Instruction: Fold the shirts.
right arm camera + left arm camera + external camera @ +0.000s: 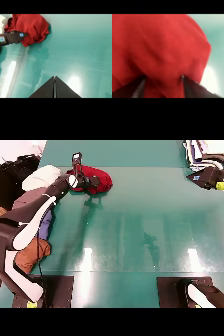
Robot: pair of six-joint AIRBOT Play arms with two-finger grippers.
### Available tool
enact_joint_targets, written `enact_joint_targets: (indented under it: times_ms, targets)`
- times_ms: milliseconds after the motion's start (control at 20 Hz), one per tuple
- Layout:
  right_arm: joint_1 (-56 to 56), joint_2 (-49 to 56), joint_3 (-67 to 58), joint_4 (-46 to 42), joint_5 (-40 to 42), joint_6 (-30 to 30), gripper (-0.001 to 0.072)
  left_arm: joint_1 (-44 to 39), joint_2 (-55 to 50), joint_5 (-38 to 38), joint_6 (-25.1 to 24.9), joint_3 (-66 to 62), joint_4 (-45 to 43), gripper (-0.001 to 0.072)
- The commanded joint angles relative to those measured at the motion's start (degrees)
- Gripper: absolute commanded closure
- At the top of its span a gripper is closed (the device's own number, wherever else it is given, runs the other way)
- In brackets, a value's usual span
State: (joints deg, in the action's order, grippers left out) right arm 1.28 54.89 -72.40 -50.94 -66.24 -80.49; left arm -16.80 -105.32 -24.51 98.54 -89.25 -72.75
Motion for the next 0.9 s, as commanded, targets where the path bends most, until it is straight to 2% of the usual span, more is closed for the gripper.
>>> enact_joint_targets:
  times_ms: [0,50,250,450,650,850]
  targets:
    - [0.0,0.0,0.0,0.0,-0.3,0.0,0.0698,0.1,-1.6,4.1,0.9,-0.8,0.1,0.051]
    - [0.0,0.0,0.0,0.0,-0.4,0.0,0.0697,0.1,-1.5,3.1,0.7,-1.8,0.1,0.0686]
    - [0.0,-0.1,-1.1,0.2,-0.3,0.0,0.0698,0.8,2.3,-10.1,-4.8,-13.3,-3.3,0.0684]
    - [0.0,-0.1,-9.9,-0.6,0.4,0.0,0.0699,0.8,16.5,-15.8,-6.1,-23.0,-11.8,0.0685]
    - [0.0,-0.1,-18.9,-5.0,0.3,0.0,0.0698,0.8,31.0,-22.8,-9.0,-24.2,-12.0,0.0685]
    - [0.0,-0.1,-24.2,-6.1,0.0,0.0,0.0699,-4.9,33.8,-35.5,-9.0,-23.2,-13.8,0.0685]
